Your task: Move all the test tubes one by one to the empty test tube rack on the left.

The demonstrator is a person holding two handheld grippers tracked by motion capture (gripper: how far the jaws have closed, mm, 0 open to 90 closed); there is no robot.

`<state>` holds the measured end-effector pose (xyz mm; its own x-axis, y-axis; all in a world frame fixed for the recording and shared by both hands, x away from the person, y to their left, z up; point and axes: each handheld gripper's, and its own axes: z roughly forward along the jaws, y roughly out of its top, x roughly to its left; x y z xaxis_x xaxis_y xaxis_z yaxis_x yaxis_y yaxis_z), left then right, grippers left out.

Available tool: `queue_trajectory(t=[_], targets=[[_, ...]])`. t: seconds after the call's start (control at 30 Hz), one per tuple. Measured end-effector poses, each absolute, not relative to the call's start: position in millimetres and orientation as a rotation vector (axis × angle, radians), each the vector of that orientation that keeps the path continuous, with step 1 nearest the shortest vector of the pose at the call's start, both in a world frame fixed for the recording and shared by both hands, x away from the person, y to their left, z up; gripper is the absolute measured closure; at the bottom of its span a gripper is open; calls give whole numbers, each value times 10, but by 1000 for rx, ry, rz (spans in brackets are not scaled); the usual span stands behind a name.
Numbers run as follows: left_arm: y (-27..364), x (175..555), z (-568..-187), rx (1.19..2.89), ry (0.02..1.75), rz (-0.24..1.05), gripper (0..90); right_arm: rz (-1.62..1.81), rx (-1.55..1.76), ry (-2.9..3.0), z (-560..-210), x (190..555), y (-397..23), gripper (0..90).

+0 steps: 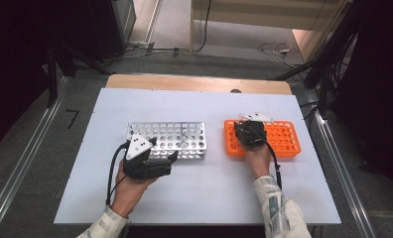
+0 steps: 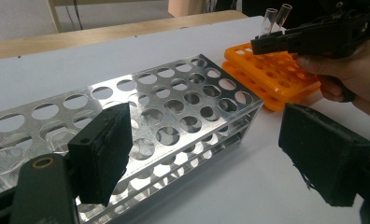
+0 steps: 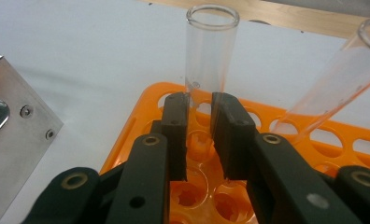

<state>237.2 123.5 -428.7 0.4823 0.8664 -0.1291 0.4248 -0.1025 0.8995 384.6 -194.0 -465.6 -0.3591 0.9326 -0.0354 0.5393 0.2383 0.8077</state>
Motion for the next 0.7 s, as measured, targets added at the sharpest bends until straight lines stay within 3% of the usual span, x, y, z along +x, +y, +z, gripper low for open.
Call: queue_trajectory(t=[0.7], targets=[[1249,2372,-4282,1718,1113,555,175,1056,1279,1946,-4343,3739,-1974,731]])
